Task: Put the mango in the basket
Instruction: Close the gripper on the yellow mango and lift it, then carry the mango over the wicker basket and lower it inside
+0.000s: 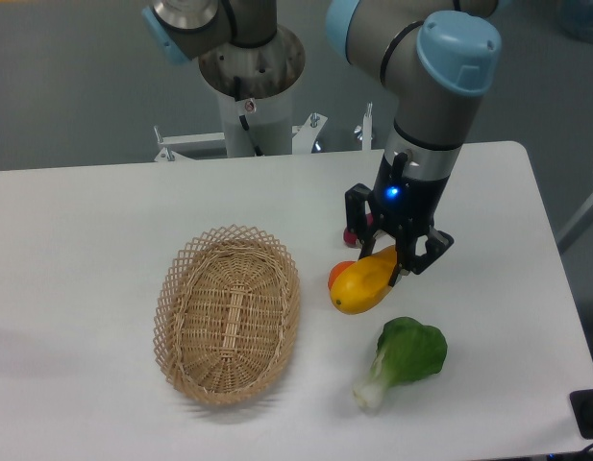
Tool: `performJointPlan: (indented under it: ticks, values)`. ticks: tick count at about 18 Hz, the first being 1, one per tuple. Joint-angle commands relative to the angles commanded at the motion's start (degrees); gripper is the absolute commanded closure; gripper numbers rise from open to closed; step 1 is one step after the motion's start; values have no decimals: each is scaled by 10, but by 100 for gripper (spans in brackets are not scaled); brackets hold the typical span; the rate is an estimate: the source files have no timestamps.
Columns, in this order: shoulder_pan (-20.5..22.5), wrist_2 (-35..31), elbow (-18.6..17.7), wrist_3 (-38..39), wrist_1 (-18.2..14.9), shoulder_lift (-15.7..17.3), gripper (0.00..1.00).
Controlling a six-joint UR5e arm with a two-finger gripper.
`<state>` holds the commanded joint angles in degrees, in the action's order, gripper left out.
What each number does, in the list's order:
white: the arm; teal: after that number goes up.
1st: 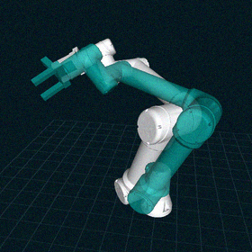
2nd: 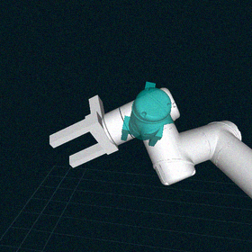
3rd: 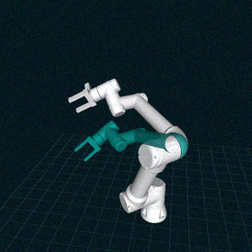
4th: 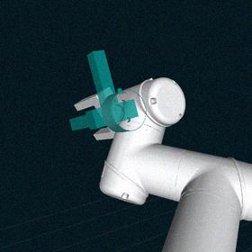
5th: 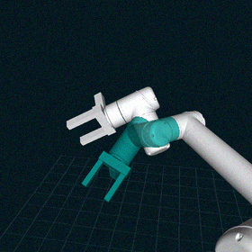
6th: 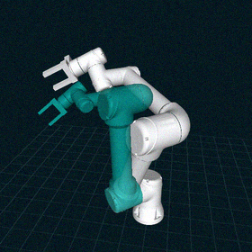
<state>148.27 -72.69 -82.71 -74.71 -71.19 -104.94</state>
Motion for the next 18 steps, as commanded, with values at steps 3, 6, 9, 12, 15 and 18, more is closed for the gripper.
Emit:
performJointPlan:
  ticks: [3,6,9,12,15,18]
  values:
    - [-2,-2,-6,10,2,0,71]
    - [-13,-3,-8,27,3,3,71]
    - [-25,-4,-24,62,8,11,71]
    - [-53,-15,-54,116,48,18,71]
    - [-102,-65,-88,164,108,17,71]
    - [-147,-100,-123,213,144,14,71]
